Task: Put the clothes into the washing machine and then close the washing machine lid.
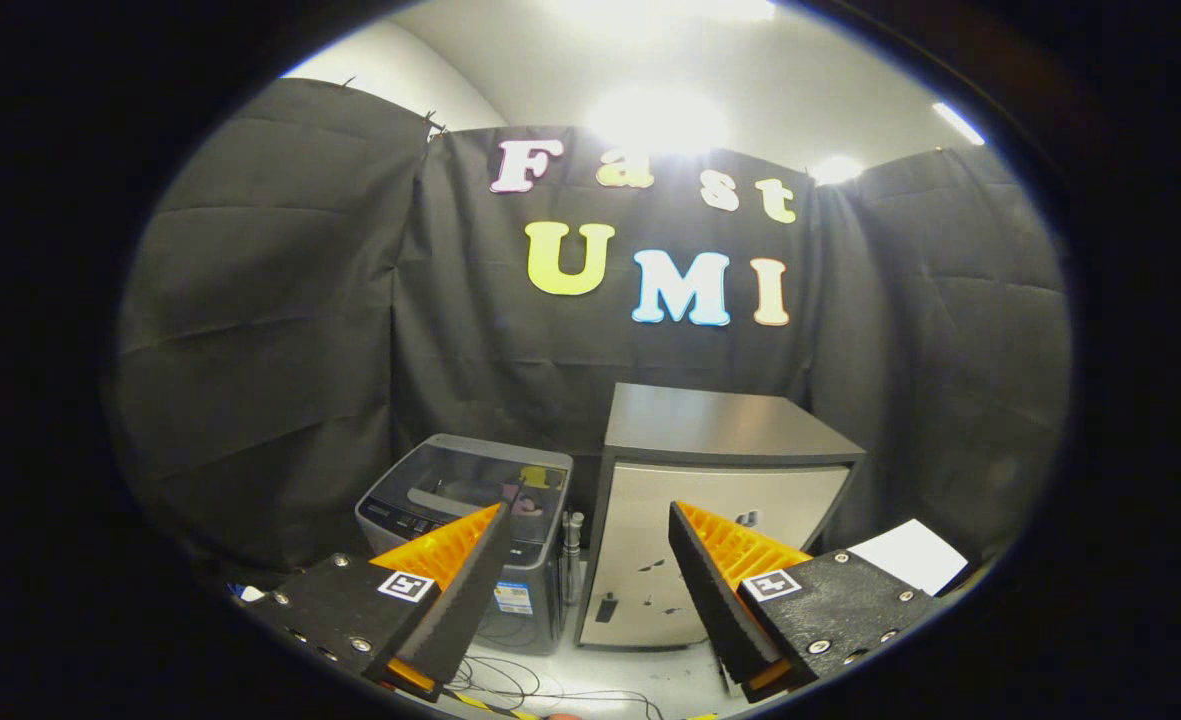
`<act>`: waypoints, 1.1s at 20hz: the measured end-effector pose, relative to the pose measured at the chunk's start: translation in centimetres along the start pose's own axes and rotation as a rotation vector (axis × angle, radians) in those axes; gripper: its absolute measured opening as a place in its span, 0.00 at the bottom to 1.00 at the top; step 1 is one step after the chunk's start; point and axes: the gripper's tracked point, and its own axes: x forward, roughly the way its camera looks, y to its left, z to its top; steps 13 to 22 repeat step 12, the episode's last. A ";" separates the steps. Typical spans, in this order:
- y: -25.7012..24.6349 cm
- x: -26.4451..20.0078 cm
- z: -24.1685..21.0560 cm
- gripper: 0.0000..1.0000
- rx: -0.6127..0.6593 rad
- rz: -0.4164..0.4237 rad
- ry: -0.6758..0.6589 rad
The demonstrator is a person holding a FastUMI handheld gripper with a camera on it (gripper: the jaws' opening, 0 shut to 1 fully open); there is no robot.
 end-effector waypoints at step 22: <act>-3.3 -9.0 2.8 0.96 0.093 -0.088 -0.135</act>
